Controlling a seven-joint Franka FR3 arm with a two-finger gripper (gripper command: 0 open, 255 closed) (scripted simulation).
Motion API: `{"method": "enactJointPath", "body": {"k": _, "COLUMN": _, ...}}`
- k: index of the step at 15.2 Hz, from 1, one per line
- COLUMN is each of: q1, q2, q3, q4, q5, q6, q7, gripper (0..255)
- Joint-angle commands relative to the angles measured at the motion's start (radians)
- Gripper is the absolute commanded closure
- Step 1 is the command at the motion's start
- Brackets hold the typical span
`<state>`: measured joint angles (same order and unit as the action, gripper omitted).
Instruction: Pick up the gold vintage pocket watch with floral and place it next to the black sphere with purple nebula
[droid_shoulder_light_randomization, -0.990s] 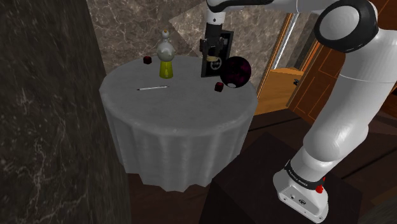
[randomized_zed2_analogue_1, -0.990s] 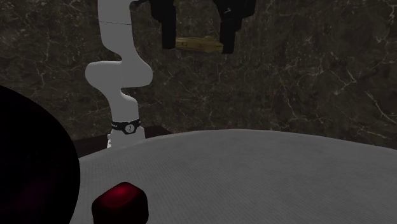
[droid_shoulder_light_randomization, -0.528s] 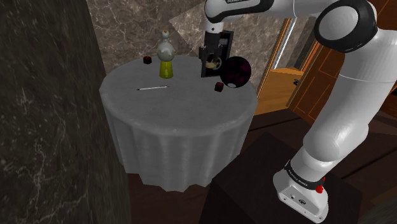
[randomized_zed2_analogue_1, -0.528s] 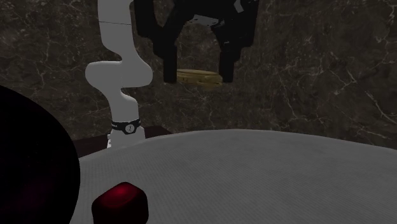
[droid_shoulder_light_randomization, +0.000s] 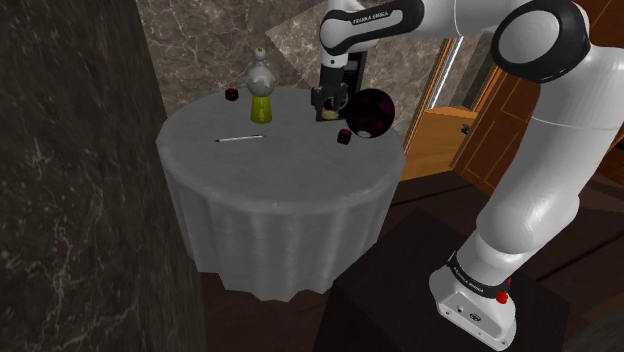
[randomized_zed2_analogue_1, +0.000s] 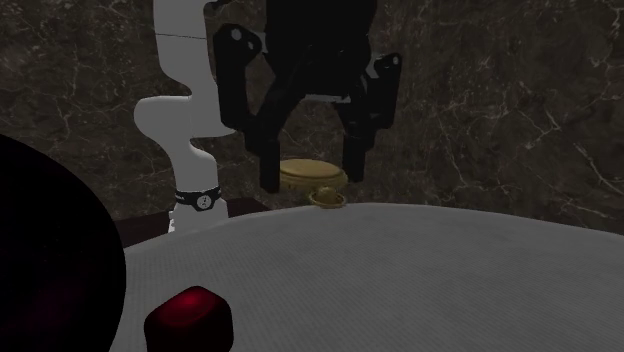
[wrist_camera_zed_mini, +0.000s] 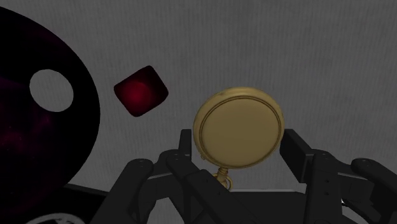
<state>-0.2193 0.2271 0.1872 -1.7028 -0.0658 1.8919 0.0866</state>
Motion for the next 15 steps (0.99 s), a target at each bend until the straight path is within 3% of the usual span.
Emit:
{"method": "enactJointPath", "body": {"k": 1, "q1": 0.000, "q2": 0.005, "q3": 0.000, "q4": -0.018, "q5": -0.001, "q6": 0.023, "q7": 0.002, "gripper": 255}}
{"method": "enactJointPath", "body": {"k": 15, "q1": 0.002, "q2": 0.064, "q3": -0.005, "q4": -0.129, "q5": -0.018, "q6": 0.193, "q7": 0.015, "gripper": 255}}
